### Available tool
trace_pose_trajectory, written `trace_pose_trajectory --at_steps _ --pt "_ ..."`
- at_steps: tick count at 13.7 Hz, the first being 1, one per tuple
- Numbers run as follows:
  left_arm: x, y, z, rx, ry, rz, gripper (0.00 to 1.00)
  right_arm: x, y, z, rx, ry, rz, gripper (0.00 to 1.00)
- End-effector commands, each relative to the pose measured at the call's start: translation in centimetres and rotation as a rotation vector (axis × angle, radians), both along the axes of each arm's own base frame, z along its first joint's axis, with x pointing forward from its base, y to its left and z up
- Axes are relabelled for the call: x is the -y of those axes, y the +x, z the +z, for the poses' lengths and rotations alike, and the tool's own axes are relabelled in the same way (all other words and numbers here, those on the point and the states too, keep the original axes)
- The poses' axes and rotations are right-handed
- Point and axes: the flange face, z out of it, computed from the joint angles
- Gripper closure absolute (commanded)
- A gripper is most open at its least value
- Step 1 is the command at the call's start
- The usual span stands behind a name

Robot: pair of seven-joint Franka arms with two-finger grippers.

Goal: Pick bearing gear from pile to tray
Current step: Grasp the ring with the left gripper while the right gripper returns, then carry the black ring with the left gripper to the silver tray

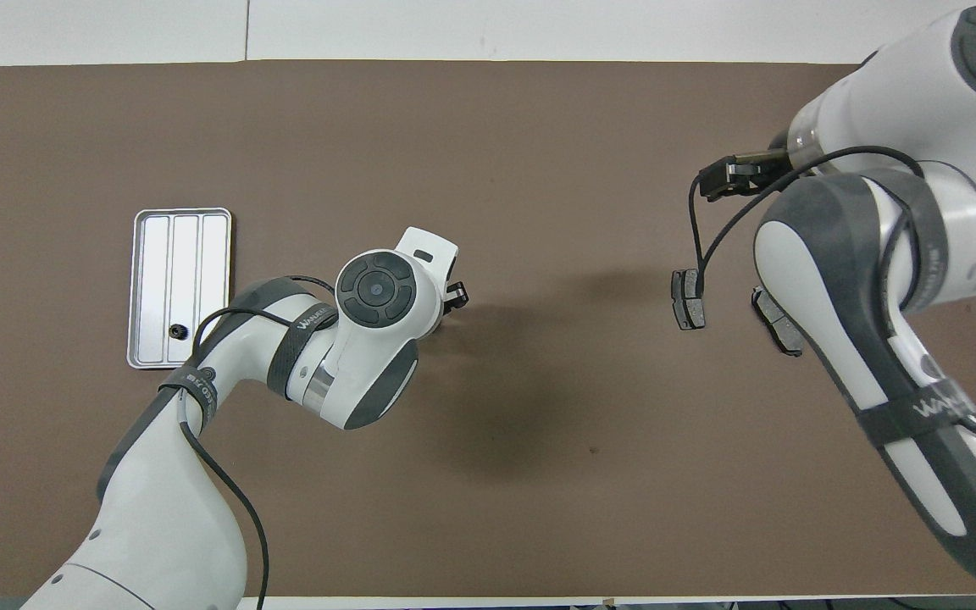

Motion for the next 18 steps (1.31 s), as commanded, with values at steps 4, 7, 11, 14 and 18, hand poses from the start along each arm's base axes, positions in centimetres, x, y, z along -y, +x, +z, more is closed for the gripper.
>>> trace_pose_trajectory --at_steps 4,7,11,14,18 --pt "0.0 -0.7 -0.4 0.014 0.01 0.014 0.38 5.2 -7.6 9.1 -0.042 -0.008 0.047 0.0" --pt "0.2 -0.9 -0.5 0.012 0.011 0.011 0.42 6.5 -9.4 11.8 -0.097 -0.01 0.024 0.0" --pt "0.3 -0.9 -0.4 0.022 0.002 0.026 0.44 7.8 -9.8 11.5 -0.134 -0.01 -0.003 0.0" --pt "0.2 -0.8 -0.4 0.026 0.0 0.028 0.5 7.8 -9.7 11.6 -0.124 -0.006 -0.018 0.0" --pt "0.1 -0.9 -0.7 0.011 0.011 0.029 0.8 7.4 -9.4 11.9 -0.095 -0.01 -0.009 0.0"
